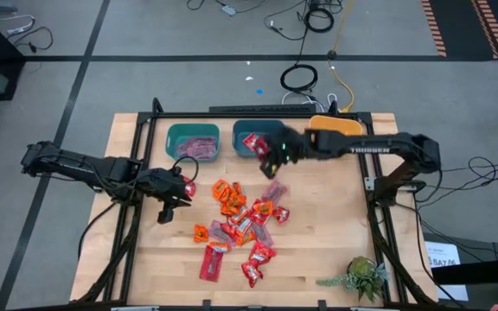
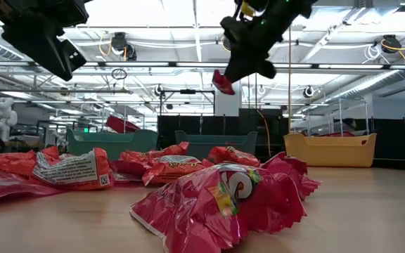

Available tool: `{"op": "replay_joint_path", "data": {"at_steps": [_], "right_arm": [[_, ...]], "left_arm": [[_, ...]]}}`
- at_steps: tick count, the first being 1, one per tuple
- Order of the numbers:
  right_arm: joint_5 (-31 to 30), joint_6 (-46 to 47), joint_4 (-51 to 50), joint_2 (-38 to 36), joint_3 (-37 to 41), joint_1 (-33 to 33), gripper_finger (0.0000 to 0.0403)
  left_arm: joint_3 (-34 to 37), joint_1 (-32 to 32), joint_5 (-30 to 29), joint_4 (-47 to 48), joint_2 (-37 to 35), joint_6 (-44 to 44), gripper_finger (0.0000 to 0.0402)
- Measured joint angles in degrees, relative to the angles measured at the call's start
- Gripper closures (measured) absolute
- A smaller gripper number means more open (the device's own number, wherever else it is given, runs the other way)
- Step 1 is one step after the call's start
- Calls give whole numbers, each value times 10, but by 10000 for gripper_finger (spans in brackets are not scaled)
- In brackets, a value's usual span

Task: Sort candy
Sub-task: Put the red candy into the blue bin

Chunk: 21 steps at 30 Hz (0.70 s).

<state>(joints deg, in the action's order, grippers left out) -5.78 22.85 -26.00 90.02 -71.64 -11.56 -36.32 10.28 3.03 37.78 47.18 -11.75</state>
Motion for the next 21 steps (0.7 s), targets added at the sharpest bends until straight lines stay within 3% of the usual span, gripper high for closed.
{"op": "replay_joint_path", "data": {"at_steps": [9, 21], "right_arm": [[56, -35, 63, 22, -1, -126, 403], [93, -41, 116, 123, -1, -174, 387]], "left_arm": [[0, 0, -1, -1, 0, 0, 322], [-1, 0, -1, -19, 1, 0, 322]]}}
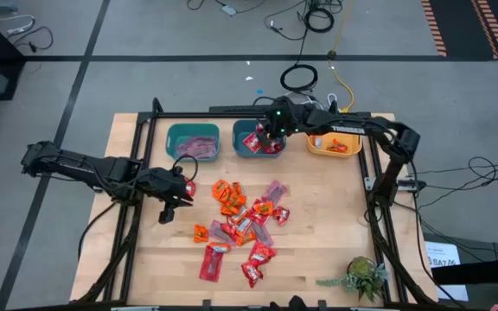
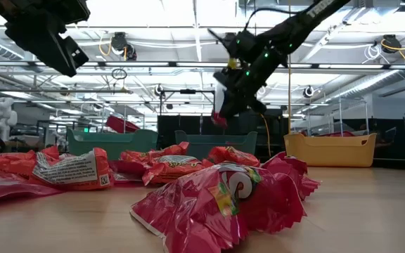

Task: Sort candy
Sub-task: Put the red candy into the blue bin, then put the orange chocolate into the yellow bin

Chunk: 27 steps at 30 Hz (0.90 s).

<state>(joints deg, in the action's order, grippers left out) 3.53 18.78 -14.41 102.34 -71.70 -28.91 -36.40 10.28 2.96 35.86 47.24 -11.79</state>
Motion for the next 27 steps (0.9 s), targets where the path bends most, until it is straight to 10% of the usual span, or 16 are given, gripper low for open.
{"op": "replay_joint_path", "data": {"at_steps": [27], "right_arm": [[-4, 11, 22, 3, 0, 0, 174]], "left_arm": [[0, 0, 0, -10, 0, 0, 322]]}}
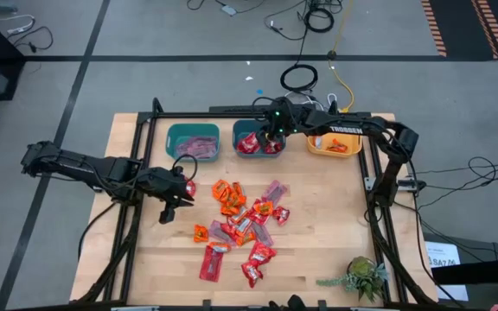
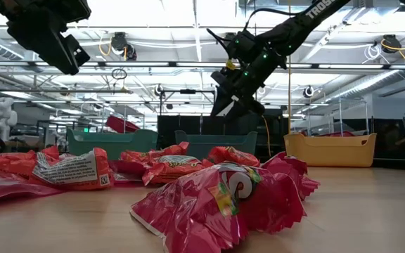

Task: Sort candy
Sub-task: Put the orange chocolate into the yellow bin

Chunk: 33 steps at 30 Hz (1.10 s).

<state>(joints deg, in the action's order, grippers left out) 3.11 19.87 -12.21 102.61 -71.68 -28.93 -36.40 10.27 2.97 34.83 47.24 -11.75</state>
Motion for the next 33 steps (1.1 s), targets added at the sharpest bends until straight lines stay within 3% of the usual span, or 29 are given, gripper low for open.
{"op": "replay_joint_path", "data": {"at_steps": [6, 14, 22, 33], "right_arm": [[1, -9, -20, 0, 0, 0, 172], [-10, -7, -145, -41, 1, 18, 176], [-136, 19, -249, -132, 1, 93, 177], [-118, 19, -269, -149, 1, 200, 177]], "left_arm": [[0, 0, 0, 0, 0, 0, 322], [0, 0, 0, 2, 0, 0, 322], [0, 0, 0, 2, 0, 1, 322], [0, 0, 0, 2, 0, 1, 322]]}}
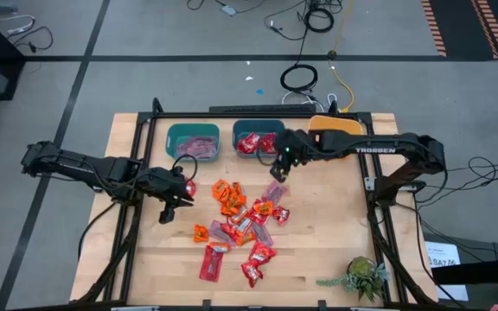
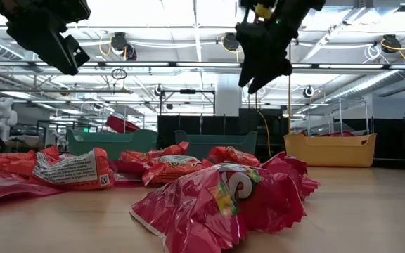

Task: Sort candy
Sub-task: Put the orange chocolate into the yellow bin

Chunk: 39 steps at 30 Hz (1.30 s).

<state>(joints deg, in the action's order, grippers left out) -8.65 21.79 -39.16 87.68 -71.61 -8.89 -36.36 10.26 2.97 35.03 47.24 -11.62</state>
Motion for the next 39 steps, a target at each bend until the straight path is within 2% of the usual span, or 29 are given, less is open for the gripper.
{"op": "replay_joint_path", "data": {"at_steps": [7, 13, 19, 24, 31, 35, 39], "right_arm": [[0, -60, 4, 6, 0, 56, 177], [15, -115, 23, 55, 0, 87, 177], [38, -120, 61, 128, 0, 112, 177], [87, -122, 91, 176, 0, 136, 177], [65, -112, 94, 238, 0, 154, 179], [59, -77, 93, 254, -1, 154, 203], [58, -59, 93, 251, -1, 154, 251]], "left_arm": [[0, 0, 0, 0, 0, 0, 322], [0, 0, 0, 0, 0, 0, 322], [0, 0, 0, 0, 0, 0, 322], [0, 0, 0, 0, 0, 0, 322], [0, 0, 0, 0, 0, 0, 322], [0, 0, 0, -1, 0, 0, 322], [0, 0, 0, -1, 0, 0, 322]]}}
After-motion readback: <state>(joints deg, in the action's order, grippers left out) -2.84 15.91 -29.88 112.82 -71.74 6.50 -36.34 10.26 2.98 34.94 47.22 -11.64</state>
